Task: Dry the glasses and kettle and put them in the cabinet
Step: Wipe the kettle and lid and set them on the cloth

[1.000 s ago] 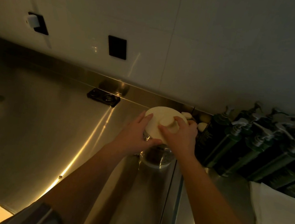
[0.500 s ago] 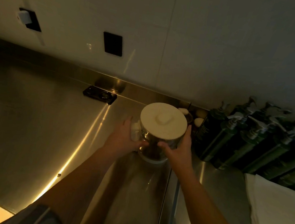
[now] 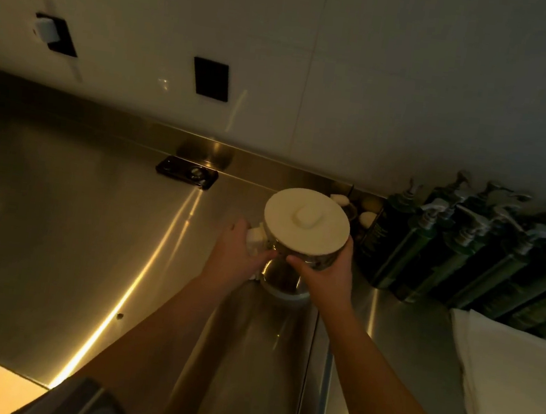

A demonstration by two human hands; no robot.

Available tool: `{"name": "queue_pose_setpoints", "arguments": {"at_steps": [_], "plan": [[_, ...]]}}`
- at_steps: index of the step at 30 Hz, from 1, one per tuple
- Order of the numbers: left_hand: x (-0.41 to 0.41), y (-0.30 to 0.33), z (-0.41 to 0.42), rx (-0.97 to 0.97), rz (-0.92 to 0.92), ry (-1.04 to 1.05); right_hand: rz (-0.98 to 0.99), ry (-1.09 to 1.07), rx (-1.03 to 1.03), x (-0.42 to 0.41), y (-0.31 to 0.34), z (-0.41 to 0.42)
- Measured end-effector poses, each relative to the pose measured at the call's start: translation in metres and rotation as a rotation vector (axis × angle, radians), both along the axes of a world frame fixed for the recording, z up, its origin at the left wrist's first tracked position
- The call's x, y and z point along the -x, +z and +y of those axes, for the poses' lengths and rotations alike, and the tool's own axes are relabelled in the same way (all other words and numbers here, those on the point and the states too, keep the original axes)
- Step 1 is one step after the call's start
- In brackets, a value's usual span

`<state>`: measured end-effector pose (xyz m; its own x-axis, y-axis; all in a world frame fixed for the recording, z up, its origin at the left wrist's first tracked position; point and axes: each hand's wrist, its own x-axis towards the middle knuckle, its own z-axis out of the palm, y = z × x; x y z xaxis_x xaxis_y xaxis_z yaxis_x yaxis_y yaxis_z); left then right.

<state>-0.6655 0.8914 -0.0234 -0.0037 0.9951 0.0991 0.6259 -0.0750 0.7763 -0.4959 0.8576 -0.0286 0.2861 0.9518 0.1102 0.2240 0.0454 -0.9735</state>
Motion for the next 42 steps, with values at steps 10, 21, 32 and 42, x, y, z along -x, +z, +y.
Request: {"name": "queue_pose_setpoints", "arguments": {"at_steps": [10, 21, 32, 42], "plan": [[-0.025, 0.014, -0.033, -0.026, -0.053, -0.084, -0.035, -0.094, -0.092, -0.024, 0.011, -0.045], [-0.103, 0.015, -0.095, 0.042, -0.110, -0.298, -0.096, -0.287, -0.095, -0.097, 0.015, -0.134], [-0.179, 0.009, -0.159, 0.065, -0.136, -0.313, -0.114, -0.290, -0.061, -0.173, 0.005, -0.196], [-0.257, 0.005, -0.240, 0.040, -0.096, -0.032, -0.099, -0.042, -0.076, -0.262, 0.002, -0.236]]}}
